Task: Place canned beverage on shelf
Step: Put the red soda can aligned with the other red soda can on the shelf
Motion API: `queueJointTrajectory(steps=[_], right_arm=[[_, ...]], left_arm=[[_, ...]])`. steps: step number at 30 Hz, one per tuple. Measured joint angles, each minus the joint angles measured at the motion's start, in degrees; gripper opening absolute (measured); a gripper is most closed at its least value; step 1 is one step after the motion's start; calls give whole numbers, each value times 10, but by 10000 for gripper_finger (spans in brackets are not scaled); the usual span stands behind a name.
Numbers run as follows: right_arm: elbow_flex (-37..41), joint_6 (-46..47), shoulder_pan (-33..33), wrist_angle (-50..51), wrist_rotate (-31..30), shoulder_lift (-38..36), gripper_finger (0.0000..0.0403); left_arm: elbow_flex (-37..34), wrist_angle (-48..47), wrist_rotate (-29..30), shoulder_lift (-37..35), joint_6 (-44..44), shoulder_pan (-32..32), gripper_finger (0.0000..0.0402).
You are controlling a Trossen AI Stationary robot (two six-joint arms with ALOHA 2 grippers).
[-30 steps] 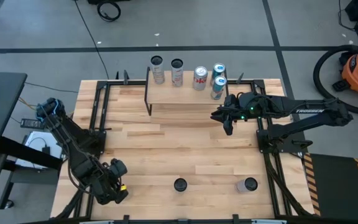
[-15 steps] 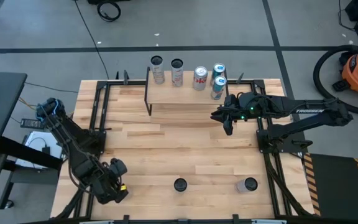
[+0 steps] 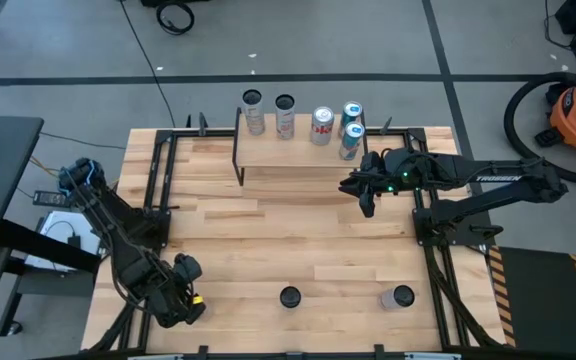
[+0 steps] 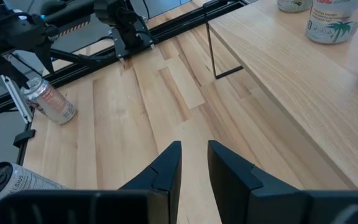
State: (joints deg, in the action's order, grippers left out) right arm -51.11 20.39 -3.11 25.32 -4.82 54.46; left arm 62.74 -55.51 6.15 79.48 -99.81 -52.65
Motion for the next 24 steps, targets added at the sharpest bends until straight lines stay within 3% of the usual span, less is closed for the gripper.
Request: queueJointTrajectory(steps=[7,24], right_arm=[[0,0,0,-2,0,0,87],[0,0,0,-2,0,0,87]], left_arm=[[0,45,4,1,-1,-1,314],[0,46,5,4,-17,-16,315]])
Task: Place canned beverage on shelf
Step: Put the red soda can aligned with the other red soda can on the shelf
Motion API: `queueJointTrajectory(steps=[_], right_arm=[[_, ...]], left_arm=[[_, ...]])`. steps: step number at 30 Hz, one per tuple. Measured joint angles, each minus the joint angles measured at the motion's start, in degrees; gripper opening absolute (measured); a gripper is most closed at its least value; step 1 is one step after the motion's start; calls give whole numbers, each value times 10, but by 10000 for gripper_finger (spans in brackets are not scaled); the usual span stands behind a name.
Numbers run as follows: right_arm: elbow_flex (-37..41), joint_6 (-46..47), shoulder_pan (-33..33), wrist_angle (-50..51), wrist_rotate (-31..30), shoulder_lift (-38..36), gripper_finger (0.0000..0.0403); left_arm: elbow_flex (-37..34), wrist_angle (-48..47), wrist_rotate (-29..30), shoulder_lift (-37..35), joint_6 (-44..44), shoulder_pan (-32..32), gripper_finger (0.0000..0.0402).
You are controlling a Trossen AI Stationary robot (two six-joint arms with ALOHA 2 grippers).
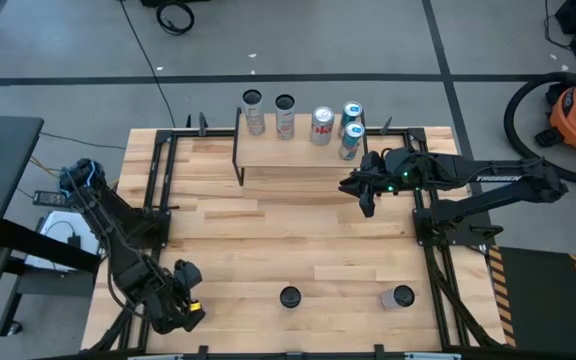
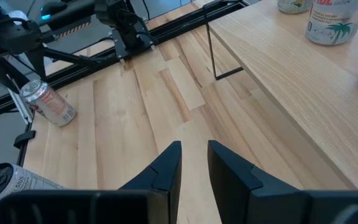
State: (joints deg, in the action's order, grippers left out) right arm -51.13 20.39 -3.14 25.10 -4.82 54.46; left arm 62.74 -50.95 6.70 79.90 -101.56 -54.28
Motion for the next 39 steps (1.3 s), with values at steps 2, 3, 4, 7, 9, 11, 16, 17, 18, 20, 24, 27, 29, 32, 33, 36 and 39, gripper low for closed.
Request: queueJointTrajectory(steps=[2,3,4,7,9,11,16,17,18,20,24,27,29,32,33,36,39], right_arm=[[0,0,0,0,0,0,87],[0,0,0,0,0,0,87],[0,0,0,0,0,0,87],[0,0,0,0,0,0,87],[0,0,0,0,0,0,87],[0,0,0,0,0,0,87],[0,0,0,0,0,0,87],[0,0,0,0,0,0,87],[0,0,0,0,0,0,87],[0,0,0,-1,0,0,87],[0,0,0,-2,0,0,87],[0,0,0,-2,0,0,87],[0,0,0,-2,0,0,87],[0,0,0,-2,0,0,87],[0,0,0,-2,0,0,87],[0,0,0,-2,0,0,87],[0,0,0,-2,0,0,87]], left_arm=[[0,1,1,0,0,1,320],[0,2,4,0,0,1,327],[0,2,7,0,0,1,340],[0,-6,8,0,1,1,387],[0,-16,7,0,1,1,389],[0,-14,-2,0,-2,1,377],[0,0,-5,10,0,1,380],[0,1,-5,15,3,1,384],[0,1,-8,18,4,1,388],[0,1,-12,23,5,1,396],[0,3,-14,26,6,1,400],[0,9,-14,26,7,1,400],[0,16,-14,26,14,1,400],[0,21,-14,41,30,1,400],[0,20,-14,48,30,1,400],[0,22,-19,61,30,1,400],[0,23,-20,65,31,1,400]])
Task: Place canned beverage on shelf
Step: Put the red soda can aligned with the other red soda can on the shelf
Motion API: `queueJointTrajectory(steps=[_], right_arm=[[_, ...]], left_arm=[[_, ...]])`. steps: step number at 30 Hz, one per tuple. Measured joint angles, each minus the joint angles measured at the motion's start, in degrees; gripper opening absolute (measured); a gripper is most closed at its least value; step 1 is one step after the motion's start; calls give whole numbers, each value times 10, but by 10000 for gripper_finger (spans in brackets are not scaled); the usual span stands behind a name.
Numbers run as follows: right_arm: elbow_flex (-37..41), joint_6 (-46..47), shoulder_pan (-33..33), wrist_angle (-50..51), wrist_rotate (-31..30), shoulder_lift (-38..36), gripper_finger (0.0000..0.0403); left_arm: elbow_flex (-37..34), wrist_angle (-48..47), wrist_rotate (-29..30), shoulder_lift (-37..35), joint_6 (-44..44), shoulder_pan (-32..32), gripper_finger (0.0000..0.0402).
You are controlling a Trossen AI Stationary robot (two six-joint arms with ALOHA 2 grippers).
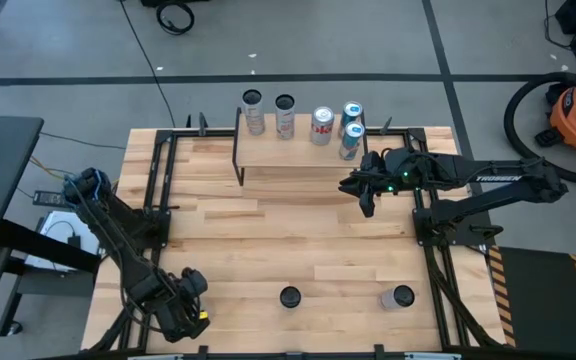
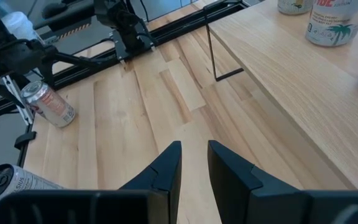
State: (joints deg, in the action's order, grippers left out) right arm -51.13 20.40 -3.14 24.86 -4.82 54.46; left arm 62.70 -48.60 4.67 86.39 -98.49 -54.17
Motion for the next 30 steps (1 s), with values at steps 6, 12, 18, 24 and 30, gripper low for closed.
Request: queueJointTrajectory(steps=[6,12,18,24,30], right_arm=[[0,0,0,0,0,0,87],[0,0,0,-2,0,0,87],[0,0,0,-3,0,0,87],[0,0,0,-9,0,0,87],[0,0,0,-13,0,0,87]], left_arm=[[-9,7,1,0,1,0,400],[-34,33,0,0,-13,0,400],[-34,37,0,0,-14,4,400],[-34,35,0,0,-14,4,400],[-34,33,0,0,-1,4,400]])
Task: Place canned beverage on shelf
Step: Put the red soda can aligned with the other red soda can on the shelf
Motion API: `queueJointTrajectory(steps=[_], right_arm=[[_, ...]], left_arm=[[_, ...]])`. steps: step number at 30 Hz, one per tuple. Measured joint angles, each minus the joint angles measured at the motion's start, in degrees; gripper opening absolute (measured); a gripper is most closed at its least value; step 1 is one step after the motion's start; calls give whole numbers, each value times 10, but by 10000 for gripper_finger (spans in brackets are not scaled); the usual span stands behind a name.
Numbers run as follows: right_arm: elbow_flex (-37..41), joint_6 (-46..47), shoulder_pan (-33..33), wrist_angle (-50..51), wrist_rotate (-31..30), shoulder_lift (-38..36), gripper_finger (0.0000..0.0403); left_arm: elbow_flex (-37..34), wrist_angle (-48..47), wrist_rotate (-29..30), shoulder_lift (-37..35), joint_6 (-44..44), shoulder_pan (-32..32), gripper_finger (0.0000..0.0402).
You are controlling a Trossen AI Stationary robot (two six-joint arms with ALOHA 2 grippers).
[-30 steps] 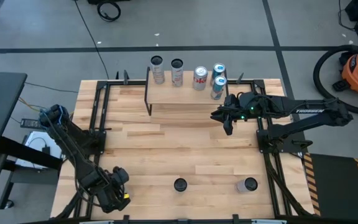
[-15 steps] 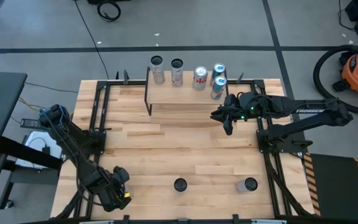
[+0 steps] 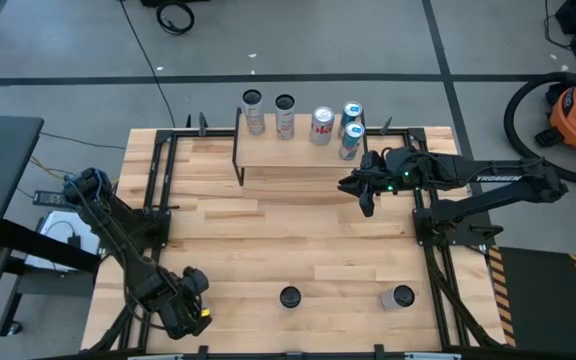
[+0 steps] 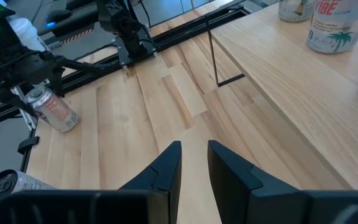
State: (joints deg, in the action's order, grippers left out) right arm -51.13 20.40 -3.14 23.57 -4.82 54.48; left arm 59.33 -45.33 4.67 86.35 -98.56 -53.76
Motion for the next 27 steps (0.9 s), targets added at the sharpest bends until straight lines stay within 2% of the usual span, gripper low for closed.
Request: queueJointTrajectory(steps=[27], right_arm=[[0,0,0,-26,0,0,87]], left_arm=[[0,-20,20,-1,16,2,400]])
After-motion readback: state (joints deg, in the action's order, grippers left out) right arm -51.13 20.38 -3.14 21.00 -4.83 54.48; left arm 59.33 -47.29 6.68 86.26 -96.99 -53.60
